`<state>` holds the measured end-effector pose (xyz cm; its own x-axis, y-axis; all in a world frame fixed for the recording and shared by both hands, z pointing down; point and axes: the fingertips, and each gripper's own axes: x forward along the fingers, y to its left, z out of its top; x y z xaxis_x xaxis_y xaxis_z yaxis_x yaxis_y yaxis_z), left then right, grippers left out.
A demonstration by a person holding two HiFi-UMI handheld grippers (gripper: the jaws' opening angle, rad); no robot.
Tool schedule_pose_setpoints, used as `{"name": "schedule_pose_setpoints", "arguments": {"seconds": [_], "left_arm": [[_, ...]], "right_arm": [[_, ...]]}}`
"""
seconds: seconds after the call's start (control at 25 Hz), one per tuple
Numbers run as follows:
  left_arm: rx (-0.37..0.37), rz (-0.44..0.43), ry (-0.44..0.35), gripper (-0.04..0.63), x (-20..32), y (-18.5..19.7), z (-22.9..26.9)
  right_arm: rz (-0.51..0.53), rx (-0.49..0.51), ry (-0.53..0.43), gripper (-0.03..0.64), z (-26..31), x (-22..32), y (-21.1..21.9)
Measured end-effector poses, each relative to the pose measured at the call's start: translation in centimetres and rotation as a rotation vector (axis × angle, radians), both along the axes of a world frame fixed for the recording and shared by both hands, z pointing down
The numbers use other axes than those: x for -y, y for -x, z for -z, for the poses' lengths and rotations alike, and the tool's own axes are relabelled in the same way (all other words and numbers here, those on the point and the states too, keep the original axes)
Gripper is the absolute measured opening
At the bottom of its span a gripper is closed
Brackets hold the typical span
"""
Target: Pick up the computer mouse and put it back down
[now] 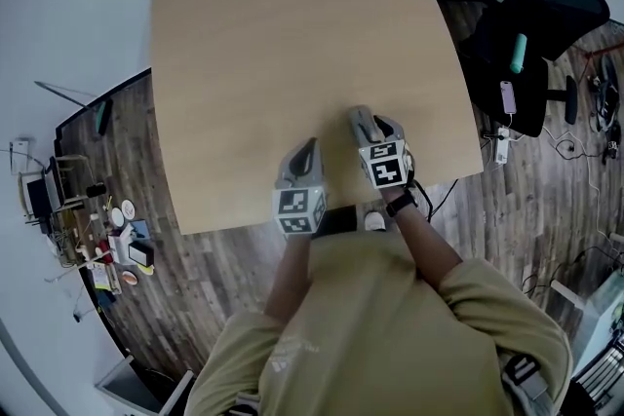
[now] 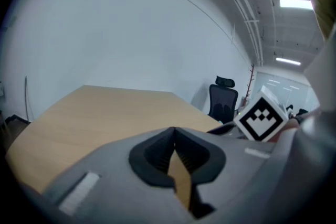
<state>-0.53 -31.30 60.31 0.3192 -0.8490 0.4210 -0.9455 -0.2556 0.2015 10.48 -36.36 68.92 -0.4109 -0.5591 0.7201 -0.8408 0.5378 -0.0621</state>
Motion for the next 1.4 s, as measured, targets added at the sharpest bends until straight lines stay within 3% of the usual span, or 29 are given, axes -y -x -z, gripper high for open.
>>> {"name": "schedule_pose_setpoints", "arguments": {"seconds": [0.16, 0.2, 0.4, 0.72, 0.96, 1.4], "left_arm": [[-0.026, -0.006, 0.040, 0.002, 1.3, 1.7, -1.5], [-0.032, -0.008, 0.046, 0.003, 1.6, 2.1, -1.7], [-0.056, -0.012, 0.065, 0.002, 2.4, 3.4, -2.7], [-0.075, 0.015, 0.069, 0.002, 2.7, 3.6, -3.4], [-0.055, 0.023, -0.008, 0.002, 2.4, 2.1, 0.3], [-0.015, 0.050, -0.207, 0.002, 0.2, -1.9, 10.8]], "right_arm": [[-0.013, -0.014, 0.106, 0.312, -4.0, 0.9, 1.3], [-0.021, -0.019, 0.131, 0.322, -4.9, 1.0, 1.6], [-0.074, -0.091, 0.231, 0.331, -8.2, 1.4, 1.3], [-0.091, -0.082, 0.239, 0.297, -8.5, 1.6, 1.1], [-0.094, 0.019, 0.083, 0.296, -2.7, 1.2, -0.2], [-0.091, 0.302, -0.338, 0.296, 17.6, -1.0, -2.9]]}}
